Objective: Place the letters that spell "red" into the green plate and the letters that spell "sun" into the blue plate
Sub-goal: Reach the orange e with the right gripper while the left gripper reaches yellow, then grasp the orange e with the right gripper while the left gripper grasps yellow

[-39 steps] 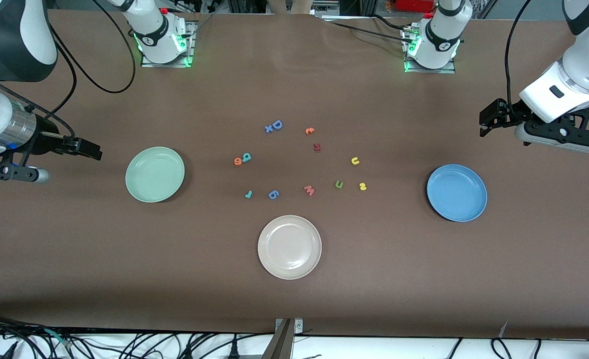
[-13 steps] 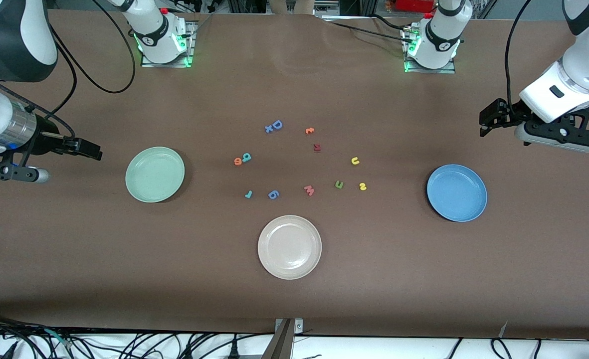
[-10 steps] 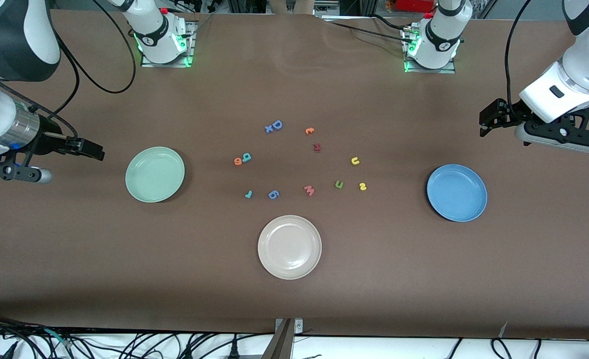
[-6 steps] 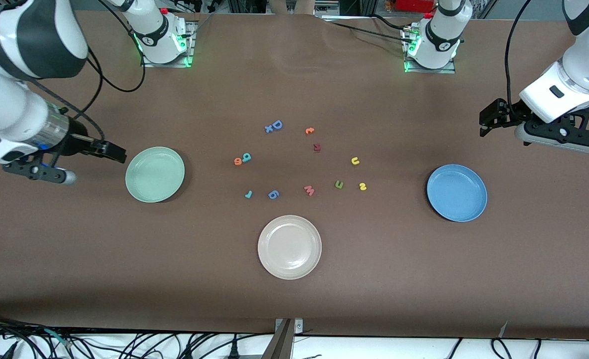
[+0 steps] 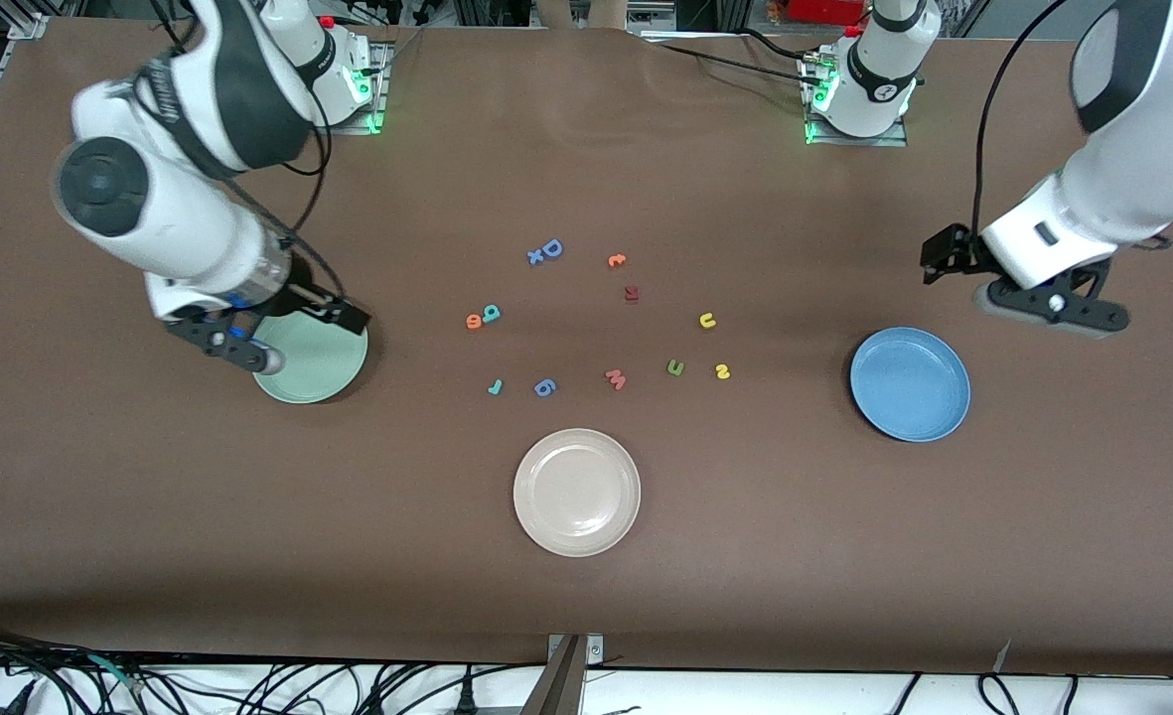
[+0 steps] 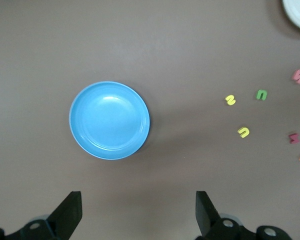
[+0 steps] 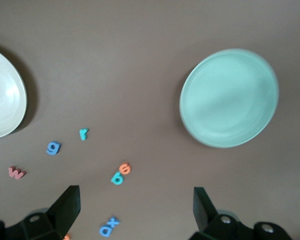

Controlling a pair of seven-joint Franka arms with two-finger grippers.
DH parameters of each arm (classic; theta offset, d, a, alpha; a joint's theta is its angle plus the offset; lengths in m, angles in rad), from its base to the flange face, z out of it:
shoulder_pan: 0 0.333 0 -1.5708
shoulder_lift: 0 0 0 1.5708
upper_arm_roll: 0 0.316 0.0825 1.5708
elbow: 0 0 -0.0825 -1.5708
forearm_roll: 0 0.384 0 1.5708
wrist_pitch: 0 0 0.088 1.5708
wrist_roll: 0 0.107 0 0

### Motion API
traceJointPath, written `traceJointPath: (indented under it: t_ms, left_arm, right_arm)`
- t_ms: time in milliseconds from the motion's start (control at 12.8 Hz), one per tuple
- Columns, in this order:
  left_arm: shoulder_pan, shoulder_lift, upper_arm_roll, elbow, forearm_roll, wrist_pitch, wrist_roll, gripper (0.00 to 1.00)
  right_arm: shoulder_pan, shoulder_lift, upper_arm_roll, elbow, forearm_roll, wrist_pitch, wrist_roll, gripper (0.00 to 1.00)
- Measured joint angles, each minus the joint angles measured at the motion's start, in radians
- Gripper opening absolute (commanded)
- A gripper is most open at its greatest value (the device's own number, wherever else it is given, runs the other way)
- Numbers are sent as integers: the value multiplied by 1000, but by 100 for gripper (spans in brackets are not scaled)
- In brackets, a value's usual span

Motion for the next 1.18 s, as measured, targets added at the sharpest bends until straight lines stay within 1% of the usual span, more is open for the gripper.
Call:
traceJointPath:
  t_ms: [235, 392, 471, 706, 863, 1020, 1176]
  left_arm:
    - [-9, 101, -28, -1, 0, 101, -24, 100]
    - [-29, 169, -60, 0, 0, 191, -97, 100]
    - [-49, 199, -72, 0, 0, 226, -139, 100]
    - [-127, 291, -81, -1, 0, 361, -237, 100]
    - [-168, 377, -82, -4, 0, 465, -298, 100]
    - [-190, 441, -82, -6, 0, 500, -327, 100]
    - [-201, 468, -82, -30, 0, 535, -355, 100]
  right_arm:
    - [3, 15, 79, -144, 1, 156, 164, 99]
    - [5, 34, 124, -246, 1, 302, 254, 99]
    - [7, 49, 138, -281, 1, 353, 284, 99]
    - [7, 110, 146, -316, 1, 426, 308, 99]
    - [14, 151, 146, -337, 1, 522, 317, 99]
    - [25, 194, 147, -383, 1, 638, 335, 99]
    - [27, 224, 147, -413, 0, 685, 336, 99]
